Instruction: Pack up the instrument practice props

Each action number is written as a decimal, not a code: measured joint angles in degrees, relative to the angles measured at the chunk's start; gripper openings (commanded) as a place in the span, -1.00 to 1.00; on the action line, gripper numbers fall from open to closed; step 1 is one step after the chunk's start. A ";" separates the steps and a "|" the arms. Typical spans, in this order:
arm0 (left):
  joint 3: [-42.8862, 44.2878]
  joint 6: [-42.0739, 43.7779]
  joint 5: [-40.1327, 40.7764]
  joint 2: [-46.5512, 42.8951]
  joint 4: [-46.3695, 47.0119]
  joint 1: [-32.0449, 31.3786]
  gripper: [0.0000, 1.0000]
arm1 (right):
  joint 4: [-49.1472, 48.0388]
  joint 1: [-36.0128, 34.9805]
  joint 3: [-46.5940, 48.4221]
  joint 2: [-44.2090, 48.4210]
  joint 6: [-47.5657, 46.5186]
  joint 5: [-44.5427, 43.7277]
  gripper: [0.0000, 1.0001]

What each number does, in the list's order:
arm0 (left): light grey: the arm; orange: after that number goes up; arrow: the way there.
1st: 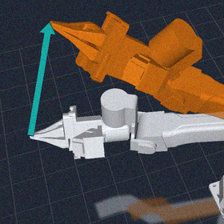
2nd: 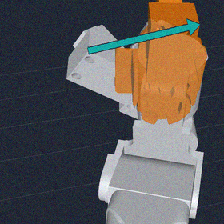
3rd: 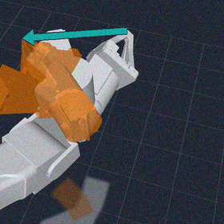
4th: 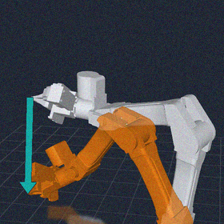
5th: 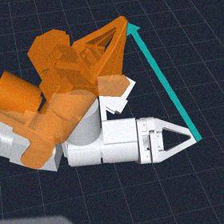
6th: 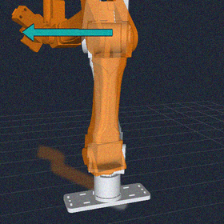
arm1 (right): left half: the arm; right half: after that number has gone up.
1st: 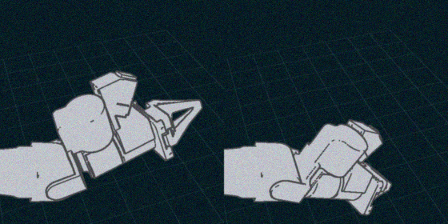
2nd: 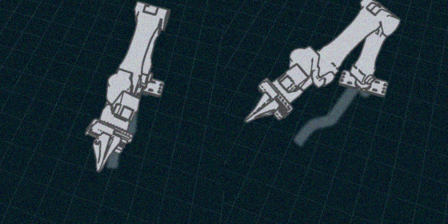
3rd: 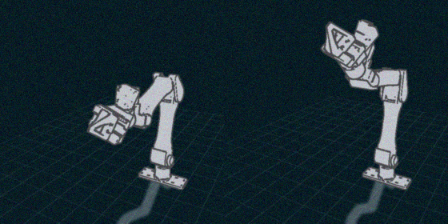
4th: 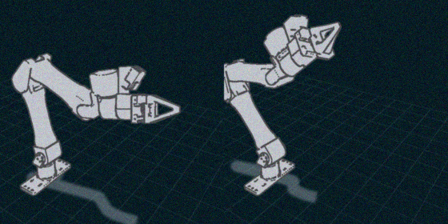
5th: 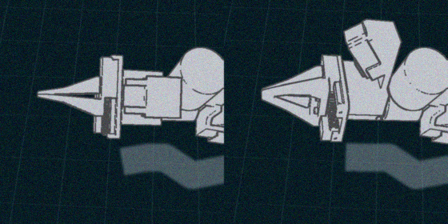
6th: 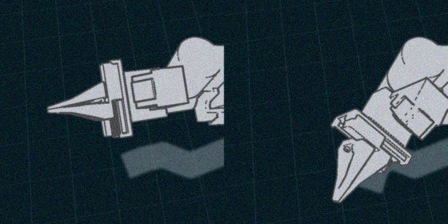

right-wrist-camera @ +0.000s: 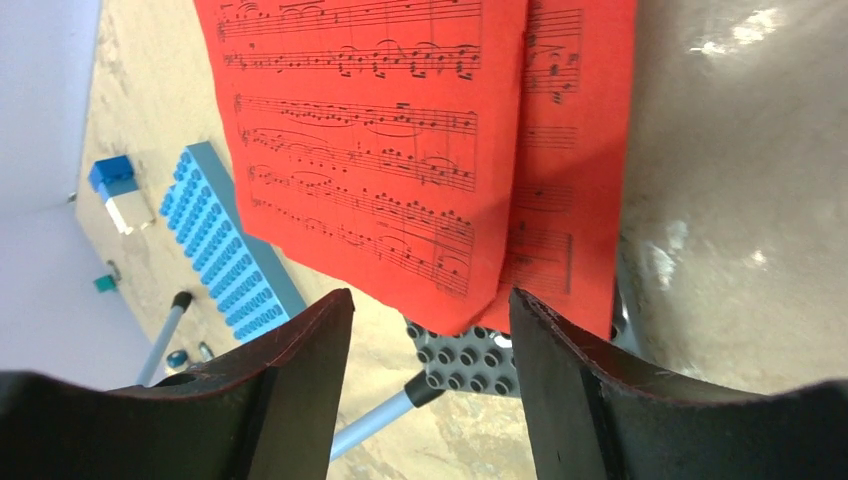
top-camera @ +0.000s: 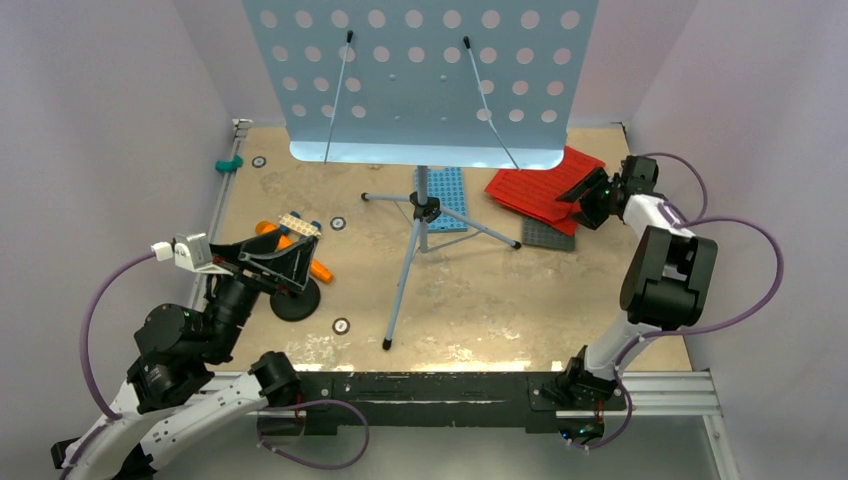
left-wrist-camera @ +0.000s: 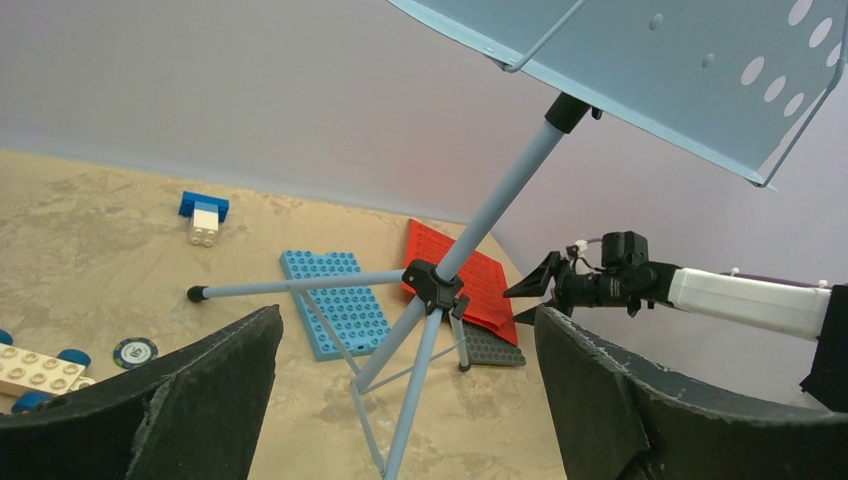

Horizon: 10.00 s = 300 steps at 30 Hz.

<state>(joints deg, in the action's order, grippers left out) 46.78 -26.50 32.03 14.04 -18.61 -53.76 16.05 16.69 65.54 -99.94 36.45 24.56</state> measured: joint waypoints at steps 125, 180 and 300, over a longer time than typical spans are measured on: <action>5.03 31.58 -15.74 58.21 62.79 4.90 -1.00 | -20.94 -43.10 -28.22 46.36 4.00 6.47 0.40; 0.39 31.04 -18.25 54.82 66.16 5.33 -1.00 | -21.27 -49.35 -8.55 19.50 11.13 8.31 -1.00; -1.05 28.70 -18.34 51.84 64.06 4.98 -1.00 | -64.30 -47.60 -26.88 14.75 55.28 12.55 -0.82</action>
<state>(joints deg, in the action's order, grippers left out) 45.74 2.20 13.69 65.89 45.45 -48.77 -48.25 -30.92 38.65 -85.19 91.72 37.10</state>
